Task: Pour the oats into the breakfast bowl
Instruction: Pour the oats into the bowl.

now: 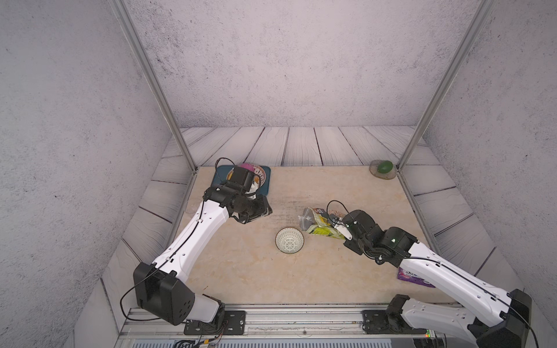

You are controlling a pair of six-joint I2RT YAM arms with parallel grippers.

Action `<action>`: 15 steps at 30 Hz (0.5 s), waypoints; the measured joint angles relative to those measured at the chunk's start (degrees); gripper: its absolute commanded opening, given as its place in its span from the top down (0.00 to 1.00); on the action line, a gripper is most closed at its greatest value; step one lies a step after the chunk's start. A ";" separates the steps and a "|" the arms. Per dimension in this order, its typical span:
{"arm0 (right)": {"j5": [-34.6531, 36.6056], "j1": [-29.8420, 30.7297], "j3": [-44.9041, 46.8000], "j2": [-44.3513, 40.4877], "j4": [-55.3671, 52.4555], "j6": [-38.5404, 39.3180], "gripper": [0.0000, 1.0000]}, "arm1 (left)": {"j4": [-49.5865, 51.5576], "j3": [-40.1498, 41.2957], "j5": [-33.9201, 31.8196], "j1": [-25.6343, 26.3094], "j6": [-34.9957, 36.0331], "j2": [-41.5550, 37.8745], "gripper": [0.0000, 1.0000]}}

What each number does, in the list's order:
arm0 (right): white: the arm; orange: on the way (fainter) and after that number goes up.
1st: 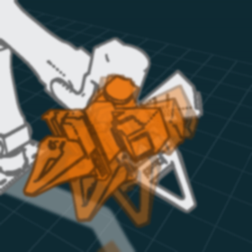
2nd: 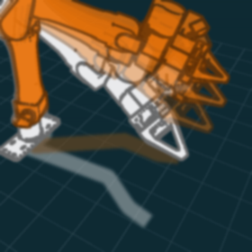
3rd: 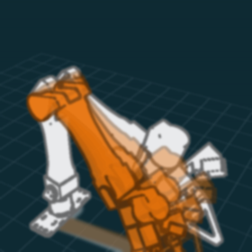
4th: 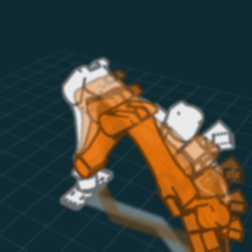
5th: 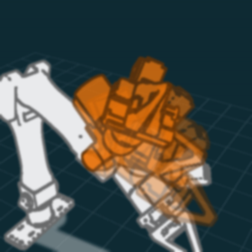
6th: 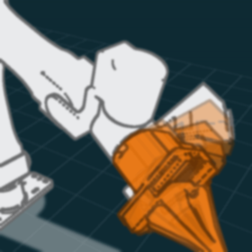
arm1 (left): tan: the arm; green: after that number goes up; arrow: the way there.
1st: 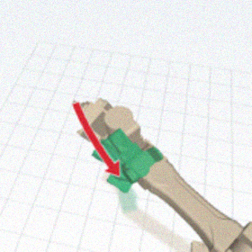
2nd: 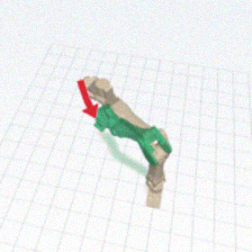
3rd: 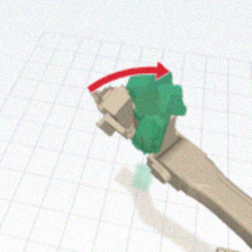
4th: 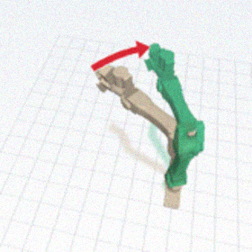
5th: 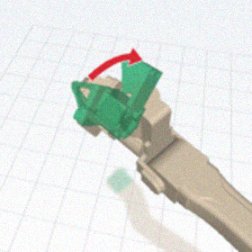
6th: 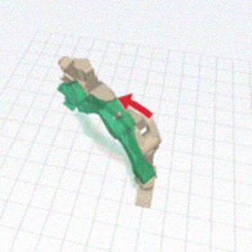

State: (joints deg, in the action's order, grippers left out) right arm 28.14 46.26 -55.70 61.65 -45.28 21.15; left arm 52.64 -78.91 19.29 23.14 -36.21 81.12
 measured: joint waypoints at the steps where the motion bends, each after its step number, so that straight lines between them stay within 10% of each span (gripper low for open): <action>1: 0.52 0.59 0.00 0.02 -0.37 1.01 1.00 | -0.48 0.96 0.50 -0.07 0.00 -0.02 0.49; 15: 11.41 6.05 -0.07 7.39 3.85 7.45 1.00 | -7.28 8.15 5.70 -0.26 1.14 2.10 0.53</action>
State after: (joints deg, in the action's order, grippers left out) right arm 39.55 52.31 -55.77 69.04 -41.43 28.60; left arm 45.36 -70.76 24.99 22.87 -35.07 83.22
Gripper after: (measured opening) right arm 0.265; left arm 0.475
